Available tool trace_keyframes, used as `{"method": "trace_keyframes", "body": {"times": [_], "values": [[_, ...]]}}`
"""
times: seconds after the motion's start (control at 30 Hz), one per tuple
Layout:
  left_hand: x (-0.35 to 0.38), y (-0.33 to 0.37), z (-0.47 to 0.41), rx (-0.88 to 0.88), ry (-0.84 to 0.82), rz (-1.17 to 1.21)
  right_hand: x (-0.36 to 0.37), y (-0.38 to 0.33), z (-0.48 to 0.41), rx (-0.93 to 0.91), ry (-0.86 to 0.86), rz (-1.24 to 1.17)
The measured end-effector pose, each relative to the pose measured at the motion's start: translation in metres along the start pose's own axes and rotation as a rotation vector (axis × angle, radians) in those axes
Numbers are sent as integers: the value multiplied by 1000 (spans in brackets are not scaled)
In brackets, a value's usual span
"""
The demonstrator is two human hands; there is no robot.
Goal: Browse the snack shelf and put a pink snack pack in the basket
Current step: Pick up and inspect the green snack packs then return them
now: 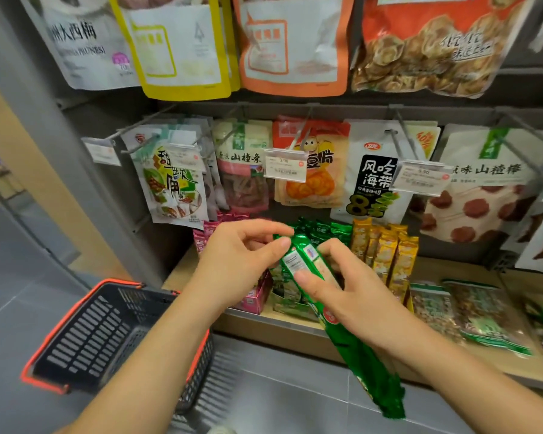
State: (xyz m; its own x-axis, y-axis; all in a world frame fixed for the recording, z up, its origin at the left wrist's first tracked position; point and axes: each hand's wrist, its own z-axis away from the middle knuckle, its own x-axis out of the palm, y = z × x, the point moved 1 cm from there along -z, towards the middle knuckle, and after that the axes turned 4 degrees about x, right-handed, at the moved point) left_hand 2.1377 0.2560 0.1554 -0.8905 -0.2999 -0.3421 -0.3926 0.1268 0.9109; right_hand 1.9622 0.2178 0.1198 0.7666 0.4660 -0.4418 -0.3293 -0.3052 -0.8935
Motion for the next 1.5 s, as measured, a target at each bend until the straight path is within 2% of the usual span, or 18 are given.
{"method": "trace_keyframes", "body": {"times": [0.1, 0.2, 0.27, 0.37, 0.43, 0.53, 0.6, 0.67, 0.73, 0.83, 0.9, 0.97, 1.1, 1.3, 1.5], "values": [[-4, -7, -6, 15, 3, -143, 0, 2, -1, 36, -50, 13], [-3, -10, -8, 84, 73, -134, 2, 3, -4, 146, -112, -148], [-3, -9, -10, 129, 170, -86, -2, 2, -5, 228, -199, -262], [-8, -10, -15, 120, 346, 84, -10, 0, -3, 300, -427, -417], [-12, -11, -18, 47, 329, 262, -13, 1, 1, 318, -480, -461], [-12, -13, -19, -109, 166, 453, -12, 5, 2, 273, -371, -308], [-11, -15, -19, -169, 59, 339, -10, 8, 4, 174, -241, -29], [-10, -17, -18, -174, -35, 172, -10, 9, 6, 68, -182, 190], [-9, -16, -15, -155, -52, 169, -9, 9, 7, 24, -216, 188], [-16, -17, -11, -132, 1, 337, -16, 5, 6, 37, -363, 45], [-25, -21, -11, -129, 50, 451, -22, 1, 6, 130, -482, -122], [-33, -22, -11, -143, 92, 531, -27, 0, 8, 189, -507, -195], [-40, -28, -15, -178, 168, 589, -27, -1, 6, 51, -374, 26], [-41, -44, -24, -273, 347, 655, -25, -5, 6, -44, -386, 128], [-33, -50, -23, -344, 327, 716, -19, -11, 7, -211, -269, 389]]}}
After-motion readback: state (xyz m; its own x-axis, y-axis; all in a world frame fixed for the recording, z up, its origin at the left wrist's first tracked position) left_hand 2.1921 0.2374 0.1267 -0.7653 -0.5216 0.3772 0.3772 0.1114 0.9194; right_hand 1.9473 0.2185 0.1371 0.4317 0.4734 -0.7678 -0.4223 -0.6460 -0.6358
